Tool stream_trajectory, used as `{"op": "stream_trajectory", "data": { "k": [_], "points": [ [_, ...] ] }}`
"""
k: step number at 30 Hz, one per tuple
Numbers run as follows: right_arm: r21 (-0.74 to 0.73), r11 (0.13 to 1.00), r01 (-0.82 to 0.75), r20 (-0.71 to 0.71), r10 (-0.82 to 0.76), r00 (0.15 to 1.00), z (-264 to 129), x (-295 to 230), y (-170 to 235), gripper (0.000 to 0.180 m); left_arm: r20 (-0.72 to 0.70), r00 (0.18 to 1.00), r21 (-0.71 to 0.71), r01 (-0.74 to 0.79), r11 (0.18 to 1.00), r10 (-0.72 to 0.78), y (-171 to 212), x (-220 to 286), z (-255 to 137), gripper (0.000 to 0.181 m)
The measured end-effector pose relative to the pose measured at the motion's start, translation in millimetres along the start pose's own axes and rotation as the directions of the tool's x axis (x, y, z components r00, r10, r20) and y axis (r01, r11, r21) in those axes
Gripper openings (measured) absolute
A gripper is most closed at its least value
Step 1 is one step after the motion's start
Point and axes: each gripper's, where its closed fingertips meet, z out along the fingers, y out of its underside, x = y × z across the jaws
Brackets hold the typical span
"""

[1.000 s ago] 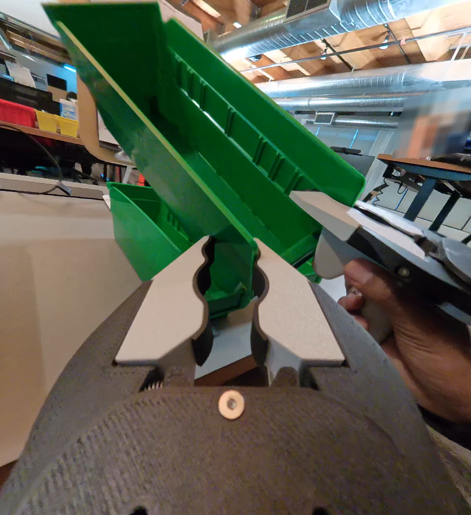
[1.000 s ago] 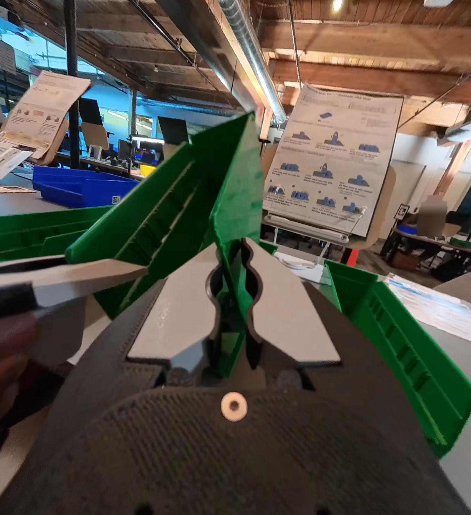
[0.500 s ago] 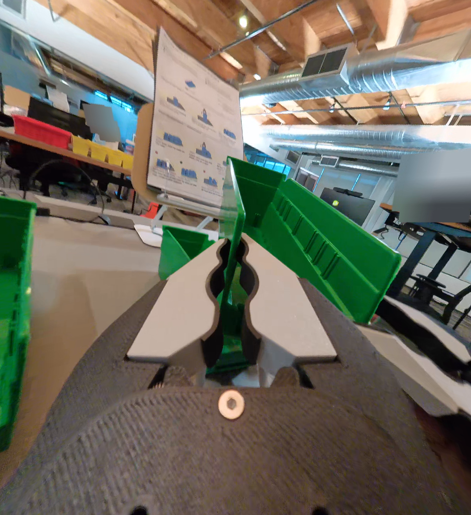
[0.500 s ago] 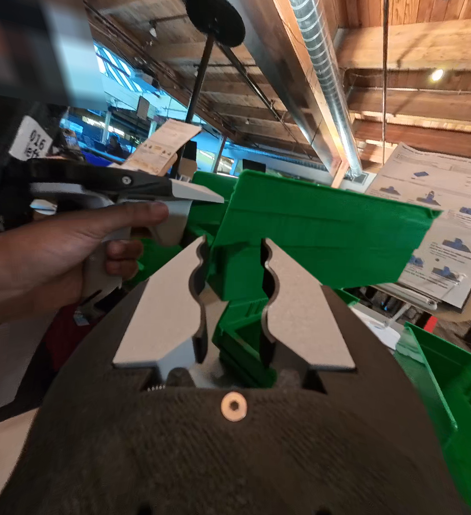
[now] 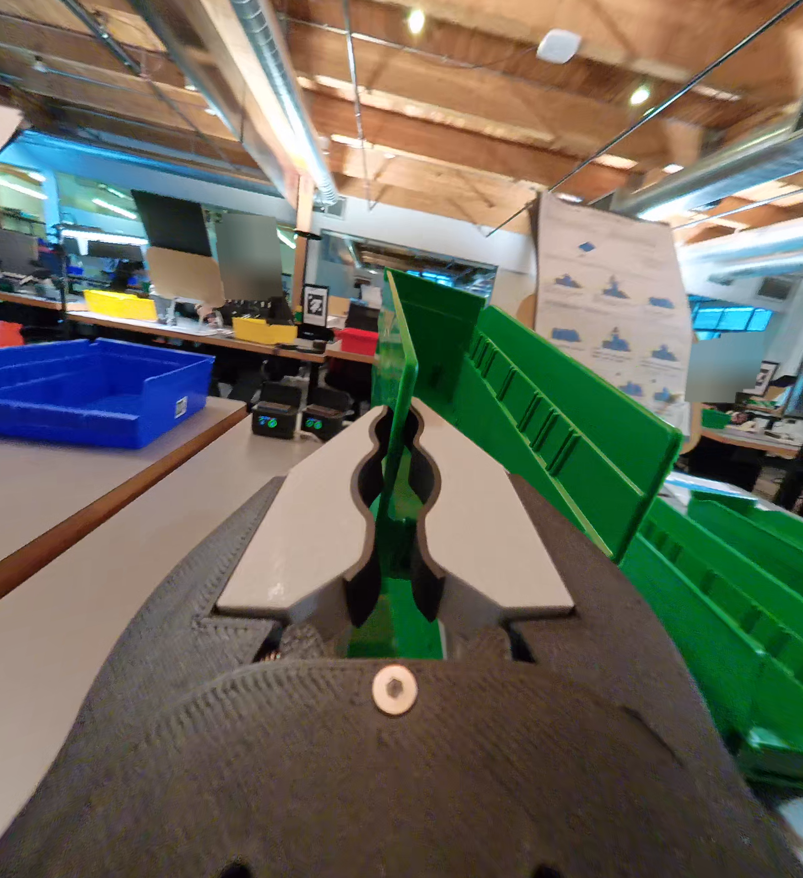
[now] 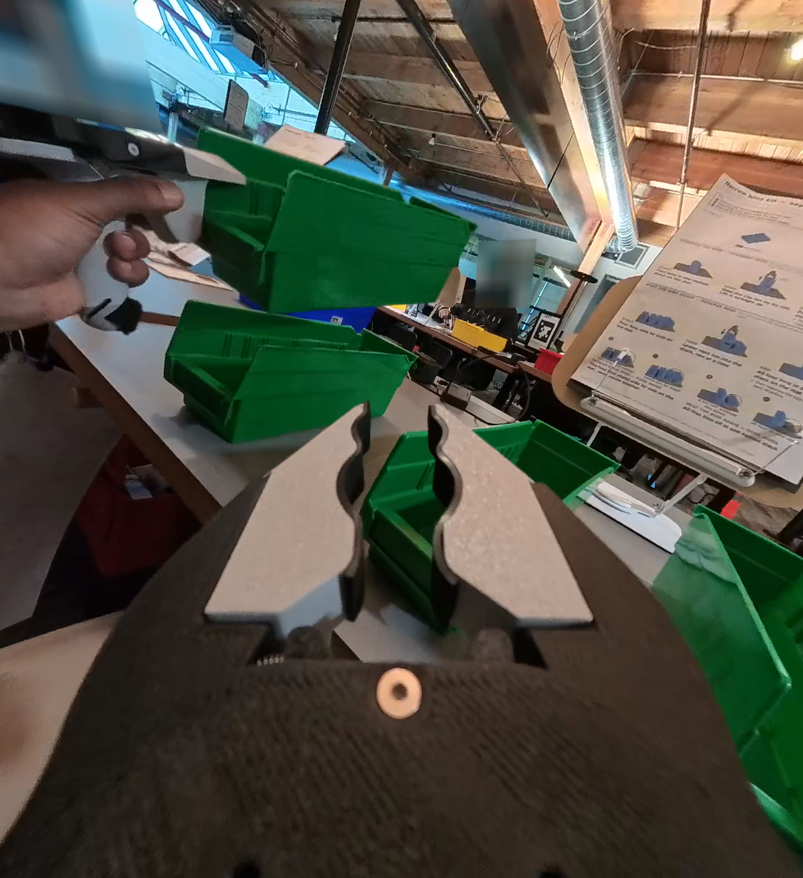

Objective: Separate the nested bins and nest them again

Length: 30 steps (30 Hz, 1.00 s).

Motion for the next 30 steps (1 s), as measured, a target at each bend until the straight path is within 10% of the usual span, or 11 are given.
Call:
{"op": "stream_trajectory", "data": {
  "k": [30],
  "points": [
    [-0.040,0.999,-0.025,-0.003,0.025,1.000,1,9,13,0.020,0.032,0.999,-0.135,0.007,0.991,-0.002,46,-18,4,0.001]
  ]
}}
